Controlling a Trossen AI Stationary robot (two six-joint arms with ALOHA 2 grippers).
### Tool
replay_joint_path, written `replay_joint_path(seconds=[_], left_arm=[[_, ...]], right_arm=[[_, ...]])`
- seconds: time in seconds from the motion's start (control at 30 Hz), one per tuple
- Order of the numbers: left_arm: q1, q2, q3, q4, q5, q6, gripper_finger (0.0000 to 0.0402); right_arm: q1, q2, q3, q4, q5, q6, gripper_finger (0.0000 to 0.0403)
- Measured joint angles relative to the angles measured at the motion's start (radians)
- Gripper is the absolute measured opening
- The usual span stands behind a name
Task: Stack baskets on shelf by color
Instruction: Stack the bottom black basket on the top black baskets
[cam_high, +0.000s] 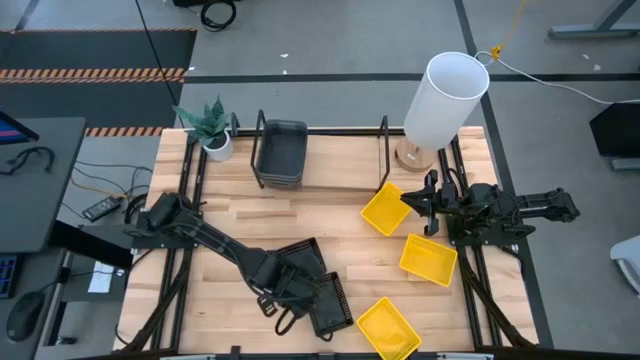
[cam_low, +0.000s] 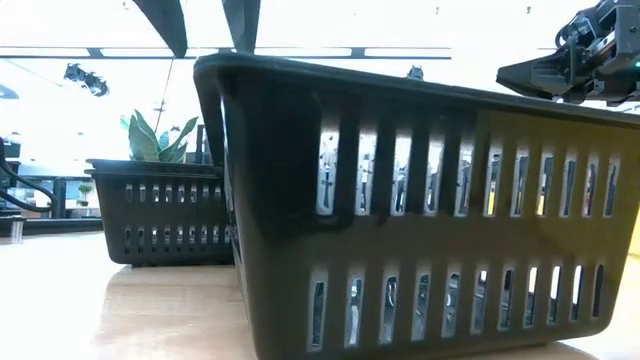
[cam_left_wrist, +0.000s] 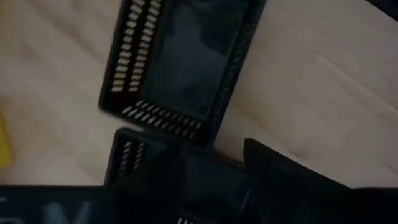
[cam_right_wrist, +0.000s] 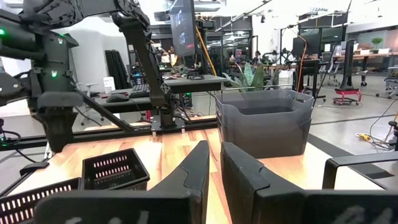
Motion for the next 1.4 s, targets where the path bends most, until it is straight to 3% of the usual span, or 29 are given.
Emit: replay_joint_path(seconds=[0.4, 1.03, 1.2, 1.4], left_arm=[[-0.007, 0.112, -0.001, 0.079, 0.086, 0.118, 0.016], [-0.017, 0.199, -0.002, 0.218, 0.074, 0.178, 0.0157], [-0.016, 0.205, -0.001, 0.214, 0.074, 0.18, 0.0124], [-0.017, 0.207, -0.002, 0.212, 0.074, 0.163, 0.0055]], right_arm=[[0.0, 0.0, 0.0, 0.001, 0.0, 0.0, 0.0045], [0.0, 0.0, 0.0, 0.002, 0.0, 0.0, 0.0045], [0.0, 0.0, 0.0, 0.008, -0.001, 0.0, 0.0045], [0.0, 0.0, 0.0, 0.007, 0.0, 0.0, 0.0045]])
